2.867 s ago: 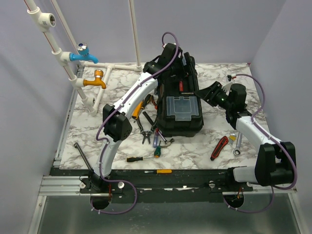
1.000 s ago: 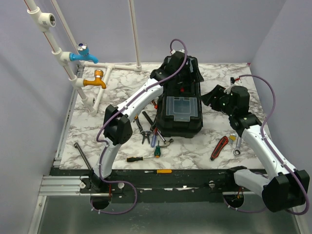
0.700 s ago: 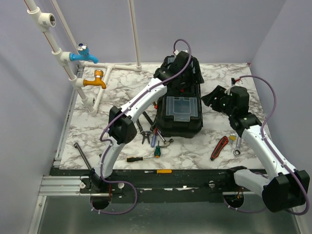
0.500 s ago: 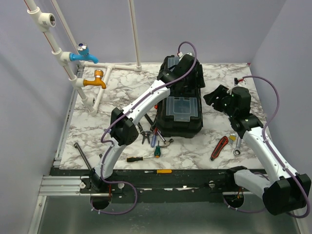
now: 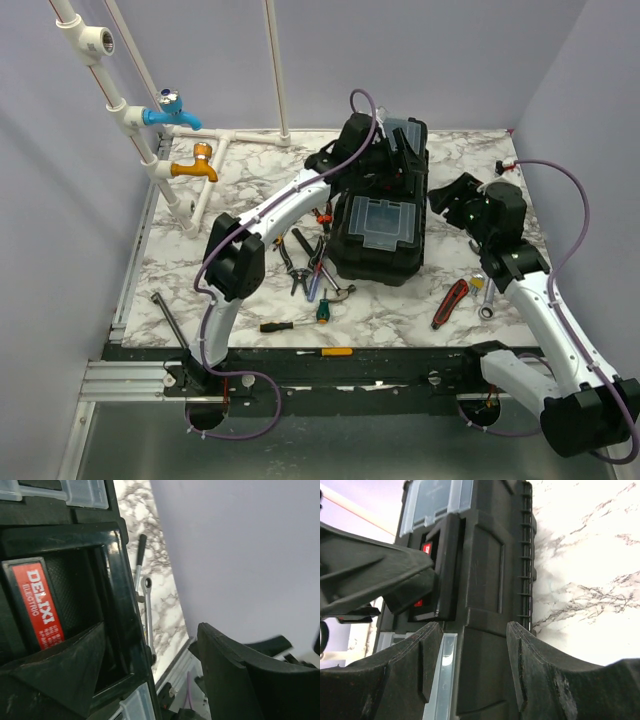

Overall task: Pack the tool kit
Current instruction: Open the toolbox at the center of the board.

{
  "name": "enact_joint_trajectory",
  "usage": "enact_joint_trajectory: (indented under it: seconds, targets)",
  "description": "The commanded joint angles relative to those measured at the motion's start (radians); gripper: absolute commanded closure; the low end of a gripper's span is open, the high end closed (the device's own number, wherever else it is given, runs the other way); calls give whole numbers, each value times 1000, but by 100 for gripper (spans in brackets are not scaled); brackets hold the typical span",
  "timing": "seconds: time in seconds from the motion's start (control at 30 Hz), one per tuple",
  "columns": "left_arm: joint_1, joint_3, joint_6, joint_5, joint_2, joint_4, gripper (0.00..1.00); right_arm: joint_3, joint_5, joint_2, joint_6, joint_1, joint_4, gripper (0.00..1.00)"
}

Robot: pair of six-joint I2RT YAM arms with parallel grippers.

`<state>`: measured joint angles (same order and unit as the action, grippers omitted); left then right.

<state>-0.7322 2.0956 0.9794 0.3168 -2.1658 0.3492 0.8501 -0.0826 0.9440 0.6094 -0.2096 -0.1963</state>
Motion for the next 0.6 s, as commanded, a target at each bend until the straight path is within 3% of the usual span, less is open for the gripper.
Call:
enact_joint_trajectory:
  seconds: [0.0,0.17,0.27,0.33,0.57]
  targets:
    - [22,-234,158,264,27,-290,26,34,72,48,3,-2,-32,38]
    - [68,-350,256,327,41,-505,27,49,189,102,35,34,21,38]
    - [76,-362,266,338,44,-539,27,71,391,179,72,87,96,28]
    - [81,-365,268,342,51,-546,27,110,493,246,111,109,107,27]
    - [90,-363,237,324,75,-519,27,139,554,333,177,113,225,29]
